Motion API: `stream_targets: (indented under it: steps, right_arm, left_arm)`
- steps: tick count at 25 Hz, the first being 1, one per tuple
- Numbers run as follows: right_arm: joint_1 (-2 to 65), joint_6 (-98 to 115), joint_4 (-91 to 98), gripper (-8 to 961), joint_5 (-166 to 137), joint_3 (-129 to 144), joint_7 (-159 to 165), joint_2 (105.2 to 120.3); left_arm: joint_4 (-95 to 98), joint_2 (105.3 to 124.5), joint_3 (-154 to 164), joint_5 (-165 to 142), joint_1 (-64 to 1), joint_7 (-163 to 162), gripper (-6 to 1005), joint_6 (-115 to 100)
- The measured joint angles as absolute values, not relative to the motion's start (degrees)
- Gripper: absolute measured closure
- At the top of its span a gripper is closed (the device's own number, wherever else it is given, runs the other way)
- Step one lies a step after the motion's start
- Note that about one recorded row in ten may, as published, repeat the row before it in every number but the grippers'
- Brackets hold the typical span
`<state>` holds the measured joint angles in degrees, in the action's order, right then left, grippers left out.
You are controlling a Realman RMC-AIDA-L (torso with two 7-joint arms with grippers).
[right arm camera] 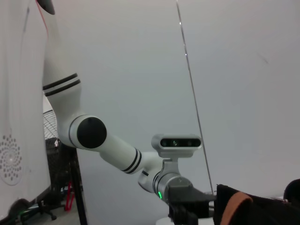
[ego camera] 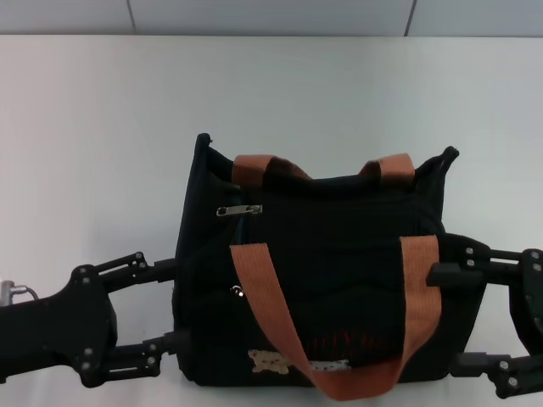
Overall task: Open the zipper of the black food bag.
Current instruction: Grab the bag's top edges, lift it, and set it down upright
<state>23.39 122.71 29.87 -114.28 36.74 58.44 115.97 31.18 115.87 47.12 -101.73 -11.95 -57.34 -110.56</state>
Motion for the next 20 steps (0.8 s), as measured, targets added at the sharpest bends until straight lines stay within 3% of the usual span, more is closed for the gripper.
stream_targets:
  steps: [20]
  right_arm:
    - [23.93, 121.54, 29.88, 163, -113.90, 34.47, 59.28, 116.13]
  left_arm:
    - [28.91, 116.78, 47.06, -105.79, -10.19, -57.41, 199, -108.01]
